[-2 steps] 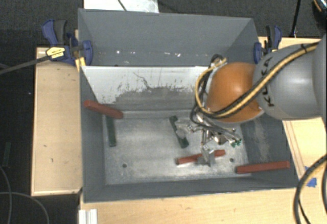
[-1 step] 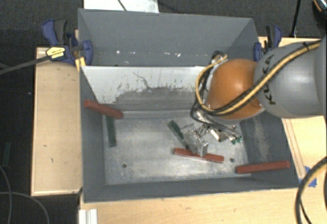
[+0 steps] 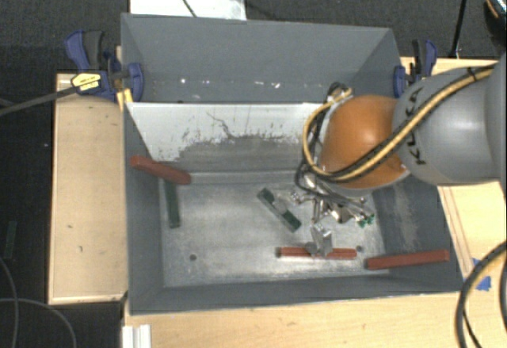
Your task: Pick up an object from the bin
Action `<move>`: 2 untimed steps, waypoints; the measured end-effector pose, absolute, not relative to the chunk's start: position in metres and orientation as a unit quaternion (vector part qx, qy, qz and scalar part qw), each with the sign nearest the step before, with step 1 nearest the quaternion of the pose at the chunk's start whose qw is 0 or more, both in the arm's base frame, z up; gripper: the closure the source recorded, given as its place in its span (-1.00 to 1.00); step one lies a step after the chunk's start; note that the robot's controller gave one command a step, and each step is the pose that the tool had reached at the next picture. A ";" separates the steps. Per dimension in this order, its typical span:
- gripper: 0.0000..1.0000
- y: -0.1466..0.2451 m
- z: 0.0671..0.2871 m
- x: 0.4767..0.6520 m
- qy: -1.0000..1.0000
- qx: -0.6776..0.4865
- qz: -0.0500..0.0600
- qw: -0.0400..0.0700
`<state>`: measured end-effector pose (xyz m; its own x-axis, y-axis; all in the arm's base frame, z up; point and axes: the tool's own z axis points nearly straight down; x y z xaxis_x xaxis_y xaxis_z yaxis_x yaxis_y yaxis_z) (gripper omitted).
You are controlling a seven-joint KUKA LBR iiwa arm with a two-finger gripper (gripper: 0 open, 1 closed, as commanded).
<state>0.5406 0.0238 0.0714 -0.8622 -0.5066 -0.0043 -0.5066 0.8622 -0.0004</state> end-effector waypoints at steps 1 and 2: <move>-1.00 0.033 0.076 0.536 0.970 -0.243 0.000 0.000; -1.00 0.024 0.082 0.571 0.898 -0.440 0.000 0.003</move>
Offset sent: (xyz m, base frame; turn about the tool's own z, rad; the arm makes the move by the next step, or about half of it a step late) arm -0.0051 0.0092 0.0041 0.0406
